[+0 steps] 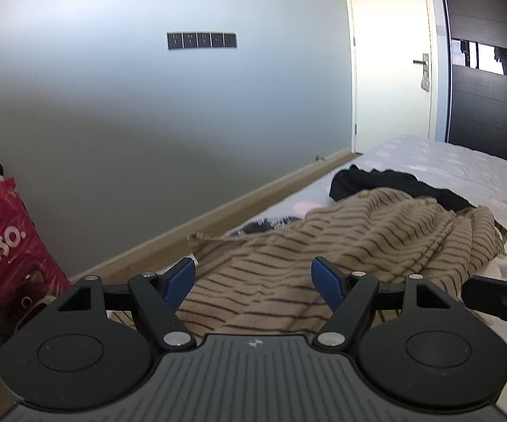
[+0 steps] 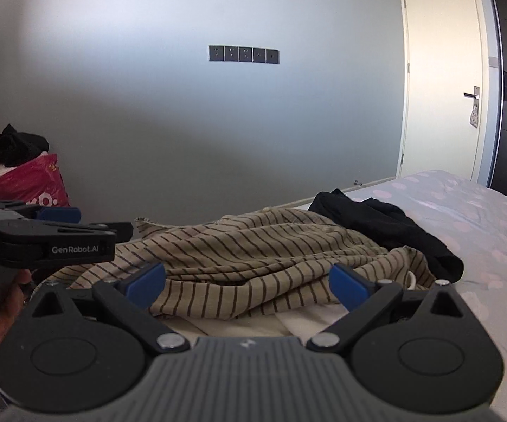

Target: Fold clothes

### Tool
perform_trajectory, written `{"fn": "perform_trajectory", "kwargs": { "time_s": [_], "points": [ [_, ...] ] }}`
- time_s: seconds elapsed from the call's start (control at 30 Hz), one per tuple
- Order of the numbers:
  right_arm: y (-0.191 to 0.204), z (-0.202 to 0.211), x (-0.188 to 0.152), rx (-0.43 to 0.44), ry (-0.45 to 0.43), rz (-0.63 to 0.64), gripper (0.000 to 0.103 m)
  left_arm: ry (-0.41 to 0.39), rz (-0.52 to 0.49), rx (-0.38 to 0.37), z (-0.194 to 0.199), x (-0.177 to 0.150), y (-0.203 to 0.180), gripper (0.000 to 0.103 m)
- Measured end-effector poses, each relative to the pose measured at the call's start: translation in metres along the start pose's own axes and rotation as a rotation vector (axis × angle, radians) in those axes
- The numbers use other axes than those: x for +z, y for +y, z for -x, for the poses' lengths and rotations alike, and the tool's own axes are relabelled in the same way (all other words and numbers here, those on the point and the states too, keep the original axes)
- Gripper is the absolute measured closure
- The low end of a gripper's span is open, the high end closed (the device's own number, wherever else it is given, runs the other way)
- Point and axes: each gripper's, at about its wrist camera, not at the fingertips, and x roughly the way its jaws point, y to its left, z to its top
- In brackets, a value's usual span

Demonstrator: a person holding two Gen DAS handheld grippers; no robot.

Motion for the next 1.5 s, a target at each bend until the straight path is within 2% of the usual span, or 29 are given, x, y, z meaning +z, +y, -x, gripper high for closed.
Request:
{"fn": "perform_trajectory", "kwargs": {
  "time_s": [0.17, 0.23, 0.27, 0.3, 0.33, 0.37, 0.4, 0.43, 0.5, 0.6, 0.7, 0.8, 0.9, 1.03, 1.17, 1.5],
  "points": [
    [0.001, -0.029, -0.006, 0.019, 0.052, 0.009, 0.004, 0.052, -0.081, -0.039, -0.009, -0.014, -0.004, 0.031],
    [0.001, -0.037, -0.008, 0.033, 0.064, -0.002, 0.008, 0.067, -0.097, -0.044, -0.012, -0.017, -0.005, 0.031],
    [0.002, -0.041, -0.009, 0.035, 0.076, -0.012, 0.015, 0.088, -0.093, -0.060, -0.015, -0.017, -0.005, 0.034],
    [0.002, -0.046, -0.011, 0.034, 0.093, -0.024, 0.028, 0.103, -0.087, -0.073, -0.017, -0.018, -0.005, 0.042],
    [0.003, -0.051, -0.012, 0.029, 0.109, -0.033, 0.037, 0.112, -0.087, -0.079, -0.020, -0.019, -0.005, 0.046],
    [0.004, -0.055, -0.013, 0.022, 0.125, -0.039, 0.052, 0.118, -0.093, -0.080, -0.020, -0.018, -0.006, 0.056],
    [0.005, -0.060, -0.015, 0.015, 0.140, -0.046, 0.063, 0.123, -0.100, -0.080, -0.021, -0.018, -0.008, 0.067],
    [0.005, -0.061, -0.016, 0.012, 0.147, -0.051, 0.068, 0.129, -0.107, -0.080, -0.021, -0.017, -0.009, 0.074],
    [0.007, -0.060, -0.015, 0.001, 0.152, -0.042, 0.098, 0.121, -0.115, -0.090, -0.018, -0.014, -0.013, 0.095],
    [0.007, -0.049, -0.011, -0.009, 0.122, -0.031, 0.101, 0.090, -0.118, -0.098, -0.009, -0.006, -0.016, 0.103],
    [0.004, -0.030, -0.003, -0.039, 0.065, -0.036, 0.102, 0.002, -0.104, -0.115, 0.011, 0.009, -0.019, 0.103],
    [-0.002, -0.002, 0.006, -0.082, 0.010, -0.038, 0.102, -0.117, -0.120, -0.160, 0.041, 0.027, -0.029, 0.103],
    [-0.016, 0.033, 0.012, -0.133, -0.049, -0.058, 0.102, -0.161, -0.114, -0.246, 0.069, 0.043, -0.045, 0.103],
    [-0.035, 0.085, 0.016, -0.200, -0.106, -0.084, 0.102, -0.169, -0.164, -0.299, 0.090, 0.047, -0.068, 0.103],
    [-0.059, 0.139, 0.004, -0.314, -0.139, -0.112, 0.102, -0.152, -0.216, -0.341, 0.101, 0.044, -0.088, 0.103],
    [-0.117, 0.285, -0.069, -0.622, -0.142, -0.167, 0.103, -0.088, -0.286, -0.436, 0.120, 0.025, -0.119, 0.095]
  ]
}}
